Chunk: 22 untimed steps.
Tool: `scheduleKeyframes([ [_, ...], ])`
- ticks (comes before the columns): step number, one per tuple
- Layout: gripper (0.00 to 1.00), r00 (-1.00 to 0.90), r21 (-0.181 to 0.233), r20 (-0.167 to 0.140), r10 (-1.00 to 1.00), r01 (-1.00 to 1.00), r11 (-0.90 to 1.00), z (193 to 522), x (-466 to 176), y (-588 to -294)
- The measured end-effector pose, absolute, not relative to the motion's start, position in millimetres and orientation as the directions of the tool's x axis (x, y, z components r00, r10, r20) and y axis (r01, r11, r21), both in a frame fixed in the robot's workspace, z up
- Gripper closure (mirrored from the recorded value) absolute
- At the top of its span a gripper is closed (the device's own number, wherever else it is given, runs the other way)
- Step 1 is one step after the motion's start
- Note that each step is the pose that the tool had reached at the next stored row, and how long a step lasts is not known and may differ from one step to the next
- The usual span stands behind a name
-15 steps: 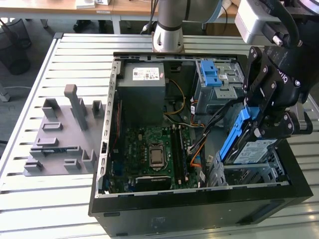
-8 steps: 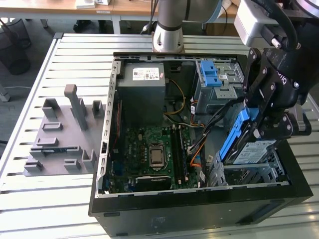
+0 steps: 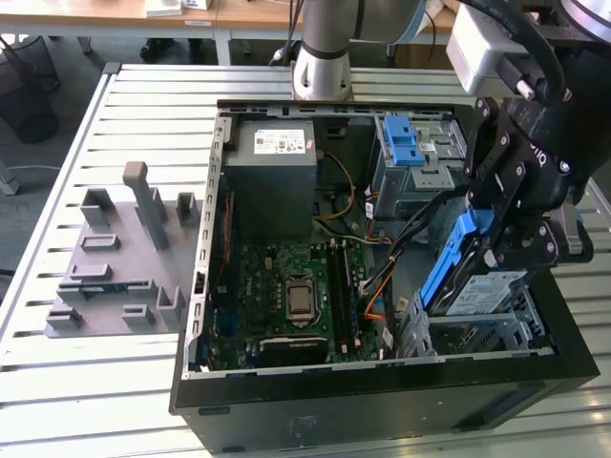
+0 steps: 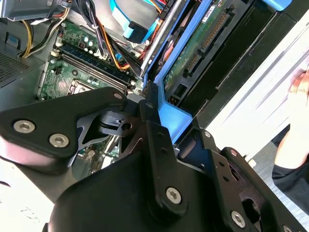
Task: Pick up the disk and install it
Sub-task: 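Insert the disk into the insertion slot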
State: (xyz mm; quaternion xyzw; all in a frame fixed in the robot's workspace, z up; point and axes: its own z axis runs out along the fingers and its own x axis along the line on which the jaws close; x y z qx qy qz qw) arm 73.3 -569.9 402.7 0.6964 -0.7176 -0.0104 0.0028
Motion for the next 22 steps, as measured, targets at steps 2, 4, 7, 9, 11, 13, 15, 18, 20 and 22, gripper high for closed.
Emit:
scheduleKeyframes([
  [2, 0.64, -0.030, 0.019, -0.011, -0.999, -0.999, 0.030, 402.1, 73.3, -569.9],
  [4, 0.64, -0.030, 0.019, -0.011, -0.999, -0.999, 0.030, 401.5, 73.3, -569.9],
  [7, 0.64, -0.030, 0.019, -0.011, -0.999, -0.999, 0.030, 400.6, 73.3, -569.9],
  [9, 0.64, -0.030, 0.019, -0.011, -0.999, -0.999, 0.030, 399.9, 73.3, -569.9],
  [11, 0.64, -0.030, 0.019, -0.011, -0.999, -0.999, 0.030, 399.5, 73.3, -569.9],
  [13, 0.62, -0.030, 0.019, -0.010, -0.999, -0.999, 0.030, 399.5, 73.3, -569.9],
  [15, 0.56, -0.030, 0.019, -0.010, -0.999, -0.999, 0.030, 399.5, 73.3, -569.9],
  [18, 0.50, -0.030, 0.019, -0.011, -0.999, -0.999, 0.030, 397.6, 73.3, -569.9],
  [20, 0.50, -0.030, 0.019, -0.011, -0.999, -0.999, 0.030, 395.2, 73.3, -569.9],
  [22, 0.50, -0.030, 0.019, -0.010, -0.999, -0.999, 0.030, 393.1, 73.3, -569.9],
])
